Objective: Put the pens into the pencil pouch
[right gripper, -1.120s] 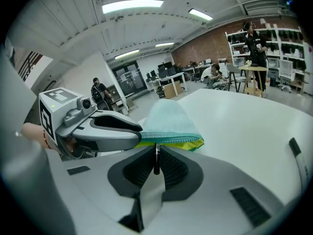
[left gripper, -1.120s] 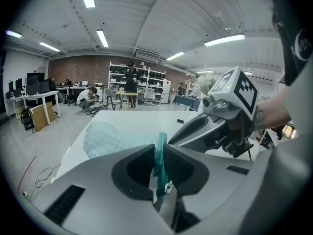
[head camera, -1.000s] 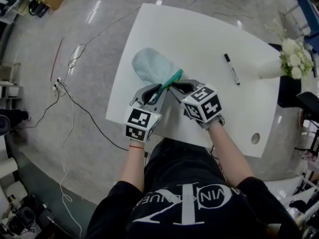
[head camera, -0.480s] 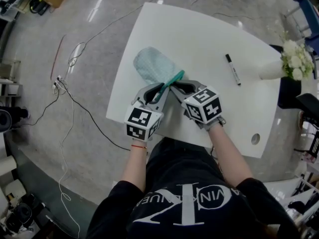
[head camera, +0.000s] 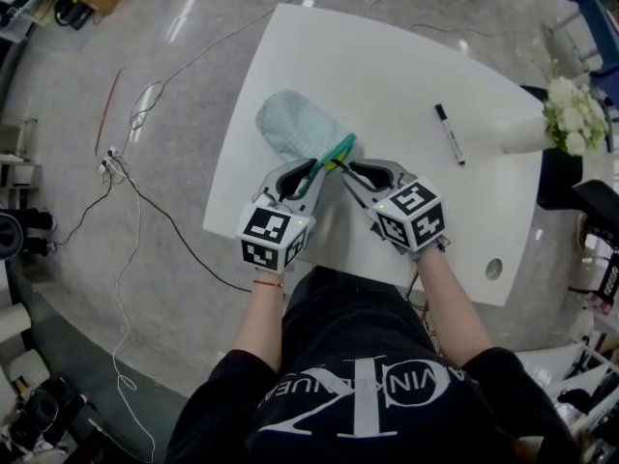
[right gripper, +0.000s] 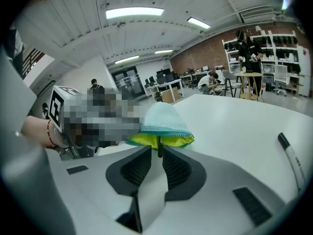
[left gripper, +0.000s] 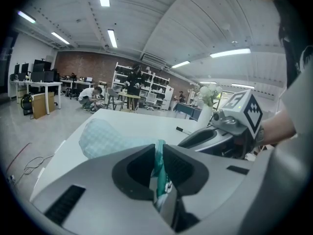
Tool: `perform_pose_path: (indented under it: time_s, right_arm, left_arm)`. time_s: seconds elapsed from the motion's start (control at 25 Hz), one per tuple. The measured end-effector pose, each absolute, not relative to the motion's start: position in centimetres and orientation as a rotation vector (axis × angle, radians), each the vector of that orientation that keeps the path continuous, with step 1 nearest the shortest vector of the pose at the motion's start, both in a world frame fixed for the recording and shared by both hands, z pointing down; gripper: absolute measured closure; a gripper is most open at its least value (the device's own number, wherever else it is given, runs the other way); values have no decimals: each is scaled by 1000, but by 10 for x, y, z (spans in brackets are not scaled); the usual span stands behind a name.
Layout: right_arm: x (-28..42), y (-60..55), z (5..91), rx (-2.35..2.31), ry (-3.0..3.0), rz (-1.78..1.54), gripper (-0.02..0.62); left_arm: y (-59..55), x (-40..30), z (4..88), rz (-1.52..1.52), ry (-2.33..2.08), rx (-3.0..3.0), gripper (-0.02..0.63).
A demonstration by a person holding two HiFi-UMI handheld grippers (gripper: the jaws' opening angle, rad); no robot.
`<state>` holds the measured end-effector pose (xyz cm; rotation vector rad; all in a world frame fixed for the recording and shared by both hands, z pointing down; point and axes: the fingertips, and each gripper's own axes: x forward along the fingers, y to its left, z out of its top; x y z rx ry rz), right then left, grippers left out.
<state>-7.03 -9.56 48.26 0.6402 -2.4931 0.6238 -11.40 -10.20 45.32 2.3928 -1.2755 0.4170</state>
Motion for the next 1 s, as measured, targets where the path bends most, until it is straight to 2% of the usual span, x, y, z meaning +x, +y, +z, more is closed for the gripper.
perform_pose_path:
  time_s: [0.2, 0.36, 1.0]
  right_arm:
    - [-63, -92, 494, 627, -2435, 556, 516]
    - [-66, -95, 497, 631, -2432, 552, 554]
    - [-93, -105, 498, 585, -2462, 587, 555]
  left_arm:
    - [-102, -113, 453, 416, -1278, 2392, 554]
    - [-102, -113, 453, 422, -1280, 2389, 554]
    - [-98, -109, 456, 440, -1264, 2383, 554]
